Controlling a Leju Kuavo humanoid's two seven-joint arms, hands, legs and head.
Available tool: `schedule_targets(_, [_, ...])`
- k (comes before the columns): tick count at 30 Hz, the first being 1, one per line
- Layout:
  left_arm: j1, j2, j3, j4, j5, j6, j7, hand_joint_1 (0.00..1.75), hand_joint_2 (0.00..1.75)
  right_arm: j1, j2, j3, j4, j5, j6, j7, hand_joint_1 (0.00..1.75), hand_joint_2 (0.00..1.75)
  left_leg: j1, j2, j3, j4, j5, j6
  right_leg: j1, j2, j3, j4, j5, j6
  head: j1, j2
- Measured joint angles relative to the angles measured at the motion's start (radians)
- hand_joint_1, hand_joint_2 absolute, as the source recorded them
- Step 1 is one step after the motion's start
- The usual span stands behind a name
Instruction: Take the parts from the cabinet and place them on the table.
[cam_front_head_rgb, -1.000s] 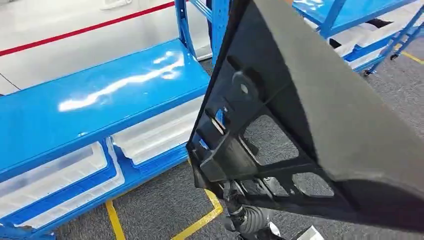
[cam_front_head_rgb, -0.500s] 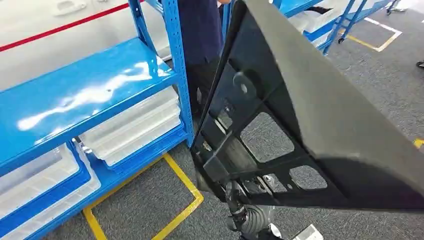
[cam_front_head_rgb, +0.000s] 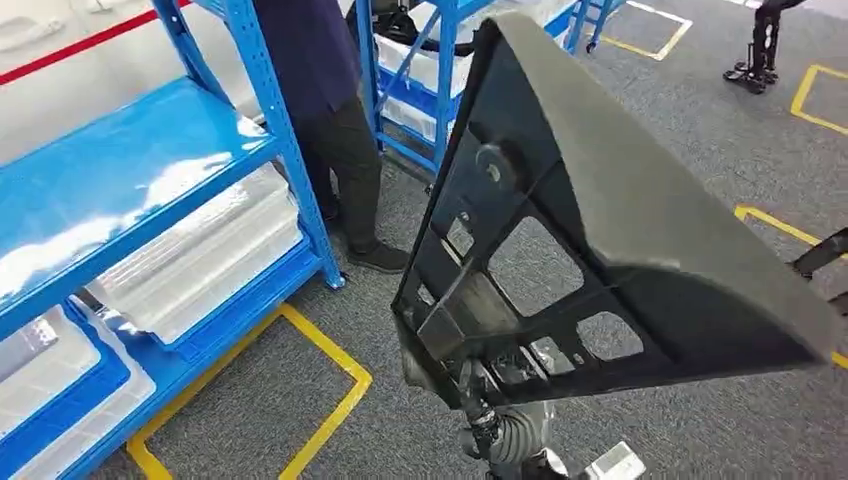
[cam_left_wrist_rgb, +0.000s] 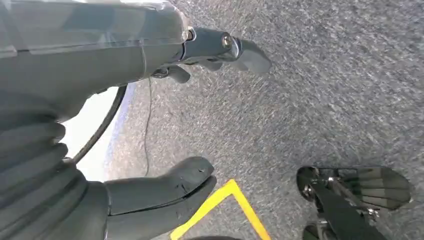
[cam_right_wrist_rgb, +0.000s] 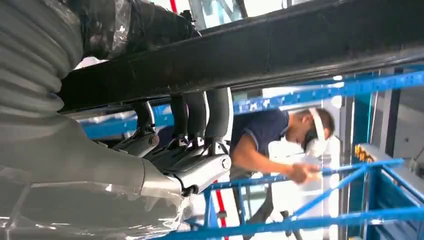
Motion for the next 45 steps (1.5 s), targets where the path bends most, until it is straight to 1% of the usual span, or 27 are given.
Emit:
schedule_targets(1, [0.0, 0.0, 0.0, 0.0, 0.0, 0.0, 0.0, 0.0, 1.75, 0.001, 0.0, 0.0, 0.0, -0.001, 0.0, 0.0, 1.75, 1.75, 0.001, 0.005, -0.001, 0.003, -0.002, -0.006, -0.008, 0.011, -0.001, -0.009, 0.009, -0.013, 0.0, 0.0])
schedule_targets(3, [0.002, -0.002, 0.0, 0.0, 0.002, 0.0, 0.0, 0.0, 1.75, 0.003, 0.001, 0.0, 0.0, -0.001, 0.001, 0.0, 1.75, 1.75, 0.009, -0.088, -0.027, 0.061, -0.061, -0.018, -0.011, 0.025, -0.009, -0.013, 0.021, -0.027, 0.0, 0.0])
schedule_targets(4, [0.005, -0.003, 0.0, 0.0, 0.002, -0.001, 0.0, 0.0, 1.75, 0.003, 0.001, 0.0, 0.0, -0.001, 0.001, 0.0, 1.75, 1.75, 0.01, -0.105, -0.056, 0.134, -0.108, -0.019, -0.009, 0.034, -0.015, -0.013, 0.025, -0.032, 0.0, 0.0])
schedule_targets(6, [0.009, -0.002, 0.001, 0.0, 0.003, -0.001, 0.0, 0.0, 1.75, 0.004, 0.0, 0.0, 0.002, -0.004, 0.001, 0.0, 1.75, 1.75, 0.01, -0.113, -0.118, 0.283, -0.172, -0.021, -0.004, 0.059, -0.028, -0.011, 0.033, -0.035, 0.0, 0.0])
schedule_targets(7, [0.011, -0.002, 0.001, 0.0, 0.003, -0.001, 0.0, 0.0, 1.75, 0.004, 0.0, -0.001, 0.003, -0.005, 0.001, 0.0, 1.75, 1.75, 0.01, -0.113, -0.128, 0.31, -0.169, -0.02, -0.003, 0.073, -0.033, -0.009, 0.037, -0.034, 0.0, 0.0])
schedule_targets(10, [0.01, -0.002, 0.001, 0.0, 0.005, -0.002, 0.0, 0.0, 1.75, 0.004, 0.001, -0.003, 0.004, -0.006, 0.001, 0.0, 1.75, 1.75, 0.01, -0.126, -0.032, 0.128, -0.056, -0.011, -0.003, 0.112, -0.04, 0.001, 0.041, -0.029, 0.0, 0.0])
schedule_targets(11, [0.011, -0.002, 0.001, 0.0, 0.005, -0.002, 0.0, 0.0, 1.75, 0.004, 0.001, -0.003, 0.005, -0.006, 0.001, 0.0, 1.75, 1.75, 0.011, -0.157, 0.013, 0.041, -0.023, -0.005, -0.003, 0.123, -0.042, 0.005, 0.042, -0.027, 0.0, 0.0])
schedule_targets(12, [0.012, -0.002, 0.002, 0.0, 0.006, -0.002, 0.0, 0.0, 1.75, 0.004, 0.002, -0.003, 0.005, -0.008, 0.002, 0.0, 1.75, 1.75, 0.01, -0.204, 0.021, 0.012, -0.04, -0.002, 0.002, 0.131, -0.049, 0.011, 0.044, -0.02, 0.0, 0.0])
schedule_targets(16, [0.005, -0.002, 0.006, 0.0, 0.011, -0.003, 0.0, 0.0, 1.75, 0.007, 0.003, -0.008, 0.006, -0.009, 0.002, 0.0, 1.75, 1.75, 0.005, -0.168, 0.023, -0.002, -0.025, 0.014, -0.006, 0.176, -0.064, 0.002, 0.066, 0.012, 0.0, 0.0])
schedule_targets(17, [0.005, -0.006, 0.009, 0.0, 0.013, -0.003, 0.0, 0.0, 1.75, 0.01, 0.003, -0.01, 0.006, -0.008, 0.001, 0.0, 1.75, 1.75, 0.014, -0.145, 0.024, -0.014, -0.014, 0.022, -0.007, 0.157, -0.068, 0.015, 0.057, 0.012, 0.0, 0.0])
schedule_targets(19, [0.008, -0.006, 0.015, 0.0, 0.013, -0.003, 0.0, 0.0, 1.75, 0.011, 0.003, -0.014, 0.008, -0.008, -0.003, 0.0, 1.75, 1.75, 0.011, -0.124, 0.019, -0.017, -0.007, 0.034, -0.001, 0.078, -0.114, 0.112, -0.02, 0.017, 0.001, 0.0])
schedule_targets(21, [0.013, -0.006, 0.019, 0.0, 0.013, -0.003, 0.0, 0.0, 1.75, 0.019, 0.003, -0.019, 0.014, -0.009, -0.006, 0.0, 1.75, 1.75, 0.008, -0.095, 0.012, -0.014, -0.007, 0.034, -0.006, 0.055, -0.179, 0.265, -0.091, 0.022, 0.001, 0.0])
schedule_targets(22, [0.014, -0.006, 0.019, 0.0, 0.013, -0.003, 0.0, 0.0, 1.75, 0.025, 0.003, -0.023, 0.017, -0.009, -0.006, 0.0, 1.75, 1.75, 0.008, -0.079, 0.009, -0.012, -0.007, 0.034, -0.008, 0.053, -0.19, 0.298, -0.095, 0.025, 0.001, 0.0])
schedule_targets(23, [0.014, -0.006, 0.02, 0.0, 0.013, -0.003, 0.0, 0.0, 1.75, 0.029, 0.003, -0.026, 0.019, -0.009, -0.008, 0.0, 1.75, 1.75, 0.008, -0.068, 0.008, -0.012, -0.008, 0.033, -0.01, 0.05, -0.178, 0.283, -0.079, 0.026, 0.002, 0.0])
schedule_targets(25, [0.011, -0.007, 0.02, 0.0, 0.013, -0.003, 0.0, 0.0, 1.75, 0.038, 0.003, -0.032, 0.023, -0.009, -0.011, 0.0, 1.75, 1.75, 0.008, -0.046, 0.011, -0.011, -0.01, 0.03, -0.01, 0.035, -0.088, 0.133, -0.005, 0.022, 0.002, 0.0])
schedule_targets(26, [0.01, -0.008, 0.021, 0.0, 0.012, -0.003, 0.0, 0.0, 1.75, 0.041, 0.003, -0.034, 0.023, -0.008, -0.012, -0.001, 1.75, 1.75, 0.008, -0.037, 0.014, -0.011, -0.012, 0.027, -0.008, 0.004, -0.033, 0.042, 0.026, 0.017, 0.002, 0.0])
schedule_targets(27, [0.011, -0.008, 0.022, 0.0, 0.012, -0.003, 0.0, 0.0, 1.75, 0.042, 0.003, -0.036, 0.024, -0.006, -0.012, -0.001, 1.75, 1.75, 0.002, -0.028, 0.015, -0.01, -0.015, 0.021, 0.004, -0.042, -0.008, -0.008, 0.011, 0.009, 0.001, 0.0])
schedule_targets(31, [0.006, -0.009, 0.025, 0.0, 0.01, -0.003, -0.001, 0.0, 1.75, 0.053, 0.007, -0.042, 0.024, -0.003, -0.012, -0.001, 1.75, 1.75, -0.001, 0.008, 0.022, -0.01, -0.018, 0.001, 0.011, 0.007, -0.021, -0.012, 0.023, -0.008, 0.001, 0.0])
schedule_targets(32, [0.005, -0.009, 0.026, 0.0, 0.009, -0.003, -0.001, 0.0, 1.75, 0.055, 0.008, -0.043, 0.024, -0.002, -0.012, -0.001, 1.75, 1.75, 0.004, -0.009, 0.018, -0.004, -0.03, -0.007, -0.002, 0.016, -0.016, -0.023, 0.031, -0.018, 0.001, 0.0])
schedule_targets(33, [0.005, -0.009, 0.026, 0.0, 0.008, -0.003, -0.001, 0.0, 1.75, 0.056, 0.01, -0.045, 0.024, -0.001, -0.013, -0.001, 1.75, 1.75, 0.007, -0.069, 0.008, 0.031, -0.061, -0.011, -0.003, 0.026, -0.017, -0.025, 0.034, -0.025, 0.001, 0.0])
schedule_targets(34, [0.007, -0.009, 0.026, 0.0, 0.008, -0.003, -0.001, 0.0, 1.75, 0.056, 0.011, -0.046, 0.024, -0.001, -0.013, -0.001, 1.75, 1.75, 0.007, -0.097, -0.019, 0.094, -0.102, -0.013, -0.002, 0.034, -0.021, -0.024, 0.037, -0.029, 0.001, 0.0])
schedule_targets(37, [0.01, -0.01, 0.027, 0.0, 0.008, -0.003, 0.0, 0.0, 1.75, 0.058, 0.014, -0.052, 0.027, -0.001, -0.014, -0.001, 1.75, 1.75, 0.009, -0.113, -0.115, 0.303, -0.184, -0.017, 0.0, 0.07, -0.03, -0.02, 0.039, -0.032, 0.001, 0.0])
schedule_targets(39, [0.013, -0.01, 0.029, 0.0, 0.008, -0.003, 0.0, 0.0, 1.75, 0.061, 0.014, -0.056, 0.031, 0.0, -0.015, -0.001, 1.75, 1.75, 0.011, -0.114, -0.094, 0.257, -0.13, -0.016, -0.002, 0.099, -0.03, -0.014, 0.04, -0.031, 0.001, 0.0])
schedule_targets(41, [0.013, -0.01, 0.032, 0.0, 0.008, -0.003, 0.0, 0.0, 1.75, 0.062, 0.016, -0.057, 0.031, 0.002, -0.015, 0.0, 1.75, 1.75, 0.016, -0.14, -0.014, 0.081, -0.032, -0.016, -0.005, 0.127, -0.031, -0.004, 0.037, -0.026, 0.001, 0.0])
schedule_targets(42, [0.015, -0.01, 0.034, 0.0, 0.008, -0.003, 0.0, 0.0, 1.75, 0.063, 0.018, -0.057, 0.031, 0.005, -0.015, 0.0, 1.75, 1.75, 0.021, -0.192, 0.008, 0.032, -0.032, -0.016, -0.006, 0.136, -0.037, 0.002, 0.036, -0.019, 0.001, 0.0])
schedule_targets(43, [0.017, -0.01, 0.037, 0.0, 0.008, -0.003, 0.0, 0.0, 1.75, 0.063, 0.021, -0.058, 0.03, 0.012, -0.016, 0.003, 1.75, 1.75, 0.02, -0.209, 0.009, 0.009, -0.037, -0.014, -0.001, 0.149, -0.048, 0.015, 0.035, -0.012, 0.002, 0.0])
schedule_targets(45, [0.008, -0.01, 0.042, 0.0, 0.01, -0.003, 0.0, 0.0, 1.75, 0.066, 0.026, -0.06, 0.029, 0.029, -0.017, 0.014, 1.75, 1.75, 0.013, -0.19, 0.004, 0.021, -0.036, -0.003, -0.005, 0.17, -0.057, 0.007, 0.046, 0.005, 0.001, 0.0])
